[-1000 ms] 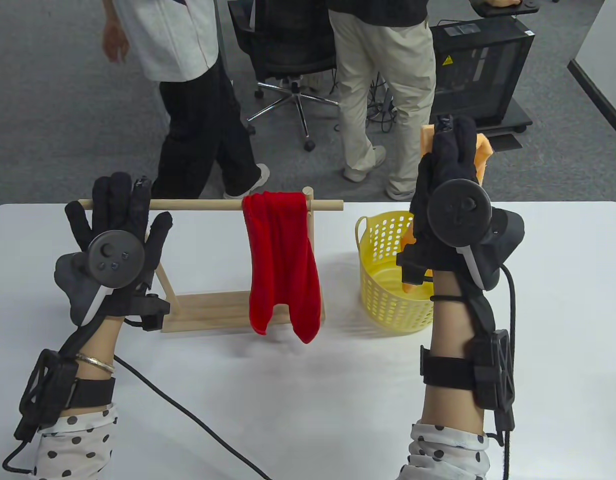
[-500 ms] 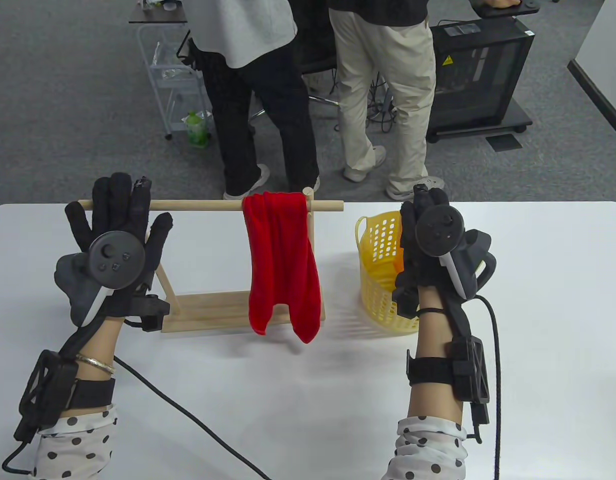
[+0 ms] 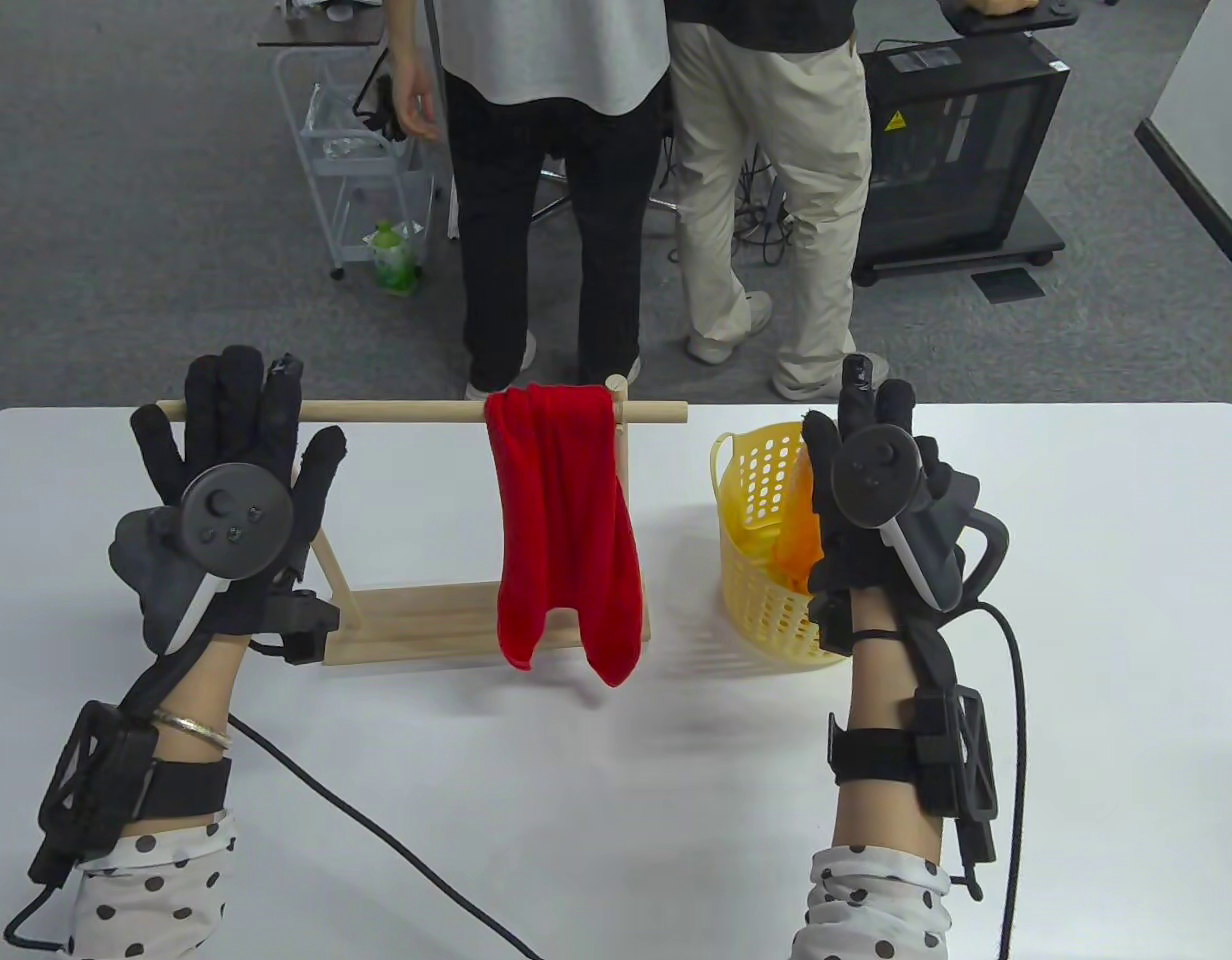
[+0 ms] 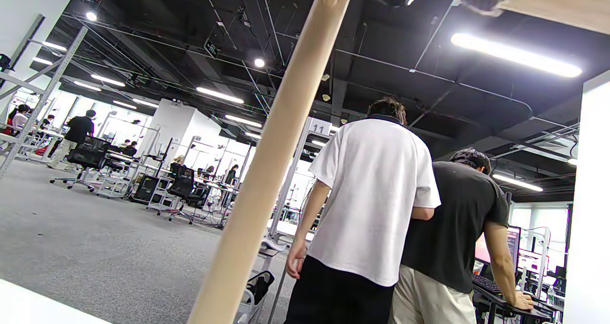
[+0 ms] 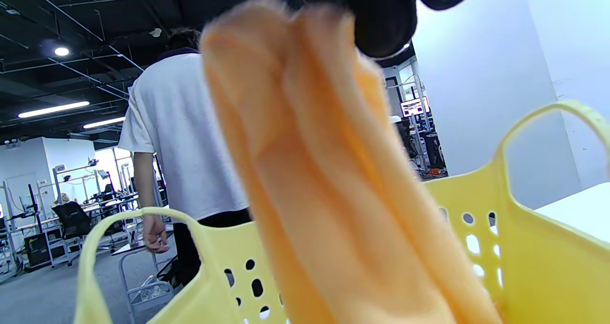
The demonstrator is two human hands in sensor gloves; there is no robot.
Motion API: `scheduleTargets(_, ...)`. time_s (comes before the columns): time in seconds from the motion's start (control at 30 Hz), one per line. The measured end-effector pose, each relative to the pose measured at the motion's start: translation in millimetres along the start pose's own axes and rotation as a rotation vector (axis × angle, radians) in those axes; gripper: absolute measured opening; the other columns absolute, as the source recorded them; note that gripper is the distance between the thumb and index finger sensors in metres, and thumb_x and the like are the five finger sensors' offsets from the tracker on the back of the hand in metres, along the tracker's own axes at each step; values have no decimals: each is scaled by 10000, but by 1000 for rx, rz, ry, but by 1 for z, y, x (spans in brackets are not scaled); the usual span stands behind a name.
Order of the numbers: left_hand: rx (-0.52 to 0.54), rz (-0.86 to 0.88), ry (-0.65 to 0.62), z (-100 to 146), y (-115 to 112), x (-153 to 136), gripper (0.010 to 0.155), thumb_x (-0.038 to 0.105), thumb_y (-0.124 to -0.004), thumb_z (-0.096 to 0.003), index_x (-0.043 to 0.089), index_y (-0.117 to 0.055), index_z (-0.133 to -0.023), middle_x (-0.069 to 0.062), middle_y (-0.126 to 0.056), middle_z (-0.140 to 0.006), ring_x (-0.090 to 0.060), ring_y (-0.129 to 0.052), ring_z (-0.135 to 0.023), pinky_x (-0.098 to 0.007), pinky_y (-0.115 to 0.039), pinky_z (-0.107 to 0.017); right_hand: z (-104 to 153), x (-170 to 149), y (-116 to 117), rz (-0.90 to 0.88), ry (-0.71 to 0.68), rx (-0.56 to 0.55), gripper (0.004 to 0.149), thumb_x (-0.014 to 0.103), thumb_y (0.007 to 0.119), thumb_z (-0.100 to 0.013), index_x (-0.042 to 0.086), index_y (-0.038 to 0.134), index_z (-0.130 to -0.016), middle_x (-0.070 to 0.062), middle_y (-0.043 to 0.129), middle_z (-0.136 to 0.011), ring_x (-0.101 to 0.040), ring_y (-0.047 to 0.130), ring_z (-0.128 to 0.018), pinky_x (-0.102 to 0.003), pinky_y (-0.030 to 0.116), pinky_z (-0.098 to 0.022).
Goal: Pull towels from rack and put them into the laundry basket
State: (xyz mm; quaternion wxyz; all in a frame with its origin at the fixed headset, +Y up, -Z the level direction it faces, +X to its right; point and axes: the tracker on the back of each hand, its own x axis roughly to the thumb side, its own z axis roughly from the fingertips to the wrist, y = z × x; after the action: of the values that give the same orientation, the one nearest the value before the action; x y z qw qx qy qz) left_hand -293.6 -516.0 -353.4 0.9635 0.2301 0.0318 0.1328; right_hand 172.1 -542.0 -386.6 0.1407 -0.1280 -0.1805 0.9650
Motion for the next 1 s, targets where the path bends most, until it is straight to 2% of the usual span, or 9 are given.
scheduleTargets(0.23,1,-3,0,0,0,0,681,605,-562,-626,362,-417,-1245,117,-266,-1340,-169,-176,-1265,-512,-19,-913,3,0,2,12,-11,-4,668,594,442,-597,338,459,-1214,-104,405,-1267,-375,587,-1071,-553,462,-805)
scheduleTargets(0.7,0,-5,1,0,-1,1,679,604,-563,-626,363,-414,-1243,116,-260,-1340,-171,-172,-1265,-513,-20,-913,8,0,11,-10,-49,25,698,588,449,-602,282,405,-1228,-106,336,-1273,-367,464,-1136,-538,380,-840)
scheduleTargets(0.83,0,-6,2,0,-1,0,679,604,-562,-626,364,-412,-1244,117,-261,-1340,-169,-172,-1264,-514,-20,-913,11,6,6,-20,-68,21,704,595,445,-600,289,388,-1231,-114,313,-1276,-376,444,-1140,-542,362,-845)
scheduleTargets(1.0,-1,-9,2,-1,-1,1,680,604,-562,-626,365,-408,-1243,117,-260,-1339,-170,-172,-1265,-513,-21,-914,16,22,-17,-83,-126,-29,707,601,441,-599,290,382,-1232,-112,313,-1276,-370,449,-1141,-541,360,-847)
